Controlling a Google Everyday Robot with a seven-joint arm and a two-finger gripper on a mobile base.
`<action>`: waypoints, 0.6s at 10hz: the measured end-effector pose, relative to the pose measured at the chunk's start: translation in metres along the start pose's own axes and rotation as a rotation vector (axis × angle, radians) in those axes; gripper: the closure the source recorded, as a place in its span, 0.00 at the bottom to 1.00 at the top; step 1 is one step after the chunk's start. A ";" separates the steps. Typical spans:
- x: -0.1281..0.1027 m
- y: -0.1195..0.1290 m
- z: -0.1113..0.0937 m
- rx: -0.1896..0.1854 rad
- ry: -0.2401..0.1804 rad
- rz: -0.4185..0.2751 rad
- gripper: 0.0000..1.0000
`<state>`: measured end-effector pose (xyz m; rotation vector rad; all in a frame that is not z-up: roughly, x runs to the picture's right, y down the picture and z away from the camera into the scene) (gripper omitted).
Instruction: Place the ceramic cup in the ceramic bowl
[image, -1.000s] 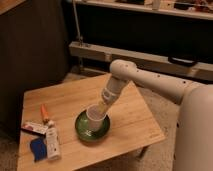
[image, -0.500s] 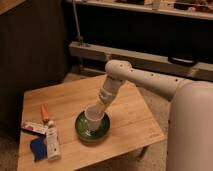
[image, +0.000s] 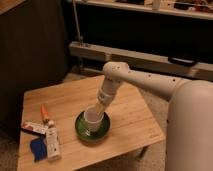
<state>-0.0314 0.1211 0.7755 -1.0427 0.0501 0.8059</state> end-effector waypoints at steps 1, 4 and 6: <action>0.000 0.000 0.001 0.002 0.000 -0.001 0.20; 0.000 -0.003 -0.001 -0.009 -0.010 0.014 0.20; -0.003 -0.006 -0.016 -0.010 -0.043 0.032 0.20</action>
